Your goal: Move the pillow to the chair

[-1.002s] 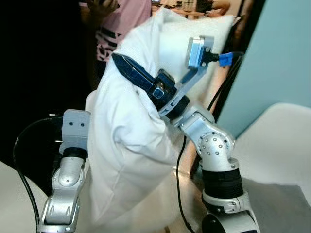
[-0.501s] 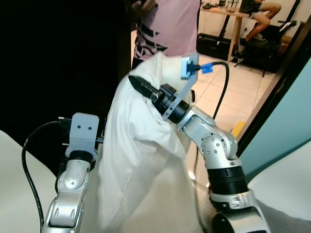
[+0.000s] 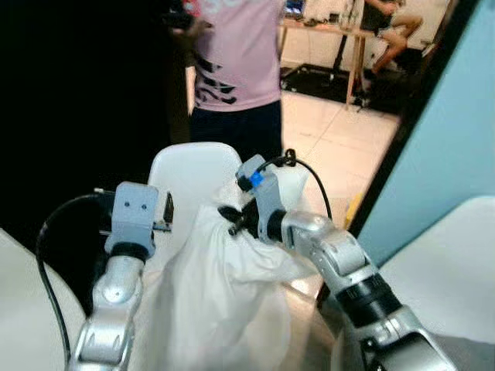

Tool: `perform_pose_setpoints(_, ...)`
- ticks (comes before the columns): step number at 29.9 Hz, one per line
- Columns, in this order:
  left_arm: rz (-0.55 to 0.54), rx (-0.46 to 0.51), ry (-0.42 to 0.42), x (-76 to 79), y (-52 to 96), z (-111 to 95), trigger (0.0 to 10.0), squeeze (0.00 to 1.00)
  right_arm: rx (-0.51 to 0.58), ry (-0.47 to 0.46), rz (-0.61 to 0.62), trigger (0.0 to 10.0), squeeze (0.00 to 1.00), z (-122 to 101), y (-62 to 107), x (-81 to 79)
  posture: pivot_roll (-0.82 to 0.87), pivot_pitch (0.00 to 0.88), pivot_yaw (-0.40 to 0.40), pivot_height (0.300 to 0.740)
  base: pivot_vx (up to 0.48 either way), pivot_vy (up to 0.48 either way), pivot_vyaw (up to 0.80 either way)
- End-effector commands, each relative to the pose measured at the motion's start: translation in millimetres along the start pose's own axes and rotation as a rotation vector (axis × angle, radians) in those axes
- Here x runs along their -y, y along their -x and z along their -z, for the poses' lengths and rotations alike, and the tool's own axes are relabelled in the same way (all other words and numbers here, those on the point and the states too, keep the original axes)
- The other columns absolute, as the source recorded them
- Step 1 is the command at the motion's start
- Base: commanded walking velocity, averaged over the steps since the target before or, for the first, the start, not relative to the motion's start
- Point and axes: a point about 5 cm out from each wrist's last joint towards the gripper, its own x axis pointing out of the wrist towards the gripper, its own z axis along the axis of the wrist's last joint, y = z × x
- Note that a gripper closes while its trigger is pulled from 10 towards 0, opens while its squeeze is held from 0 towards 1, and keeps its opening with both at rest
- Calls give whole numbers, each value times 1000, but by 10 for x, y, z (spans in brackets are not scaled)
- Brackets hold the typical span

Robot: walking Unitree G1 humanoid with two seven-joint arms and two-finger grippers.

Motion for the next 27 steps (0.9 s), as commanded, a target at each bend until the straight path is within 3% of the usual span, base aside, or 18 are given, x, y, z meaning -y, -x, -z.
perform_pose_setpoints(1, -12, -4, -18, -50, -8, 8, 10000, 0, 10, 56, -7, 10000, 0, -48, -56, -60, 80, 0, -31, 739, 0, 0, 0)
perform_pose_setpoints(8, -14, -5, -17, -54, -10, 6, 10000, 0, 7, 102, -80, 10000, 0, -5, -101, -179, 79, 0, -30, 739, 0, 0, 0)
perform_pose_setpoints(10, -17, -8, -15, -51, -6, 8, 10000, 0, 62, 120, -188, 10000, 0, -29, -115, -328, 79, 0, -29, 739, 0, 0, 0)
perform_pose_setpoints(17, -23, -10, -16, -57, -6, 10, 10000, 0, 48, 171, -301, 10000, 0, 8, -126, -464, 80, 0, -30, 739, 0, 0, 0)
perform_pose_setpoints(22, -30, -9, -17, -65, -10, 5, 10000, 0, -63, 247, -306, 10000, 0, 159, -178, -493, 81, 0, -34, 739, 0, 0, 0)
perform_pose_setpoints(27, -35, -10, -18, -65, -12, 4, 10000, 0, -9, 206, -287, 10000, 0, 98, -261, -523, 83, 0, -36, 739, 0, 0, 0)
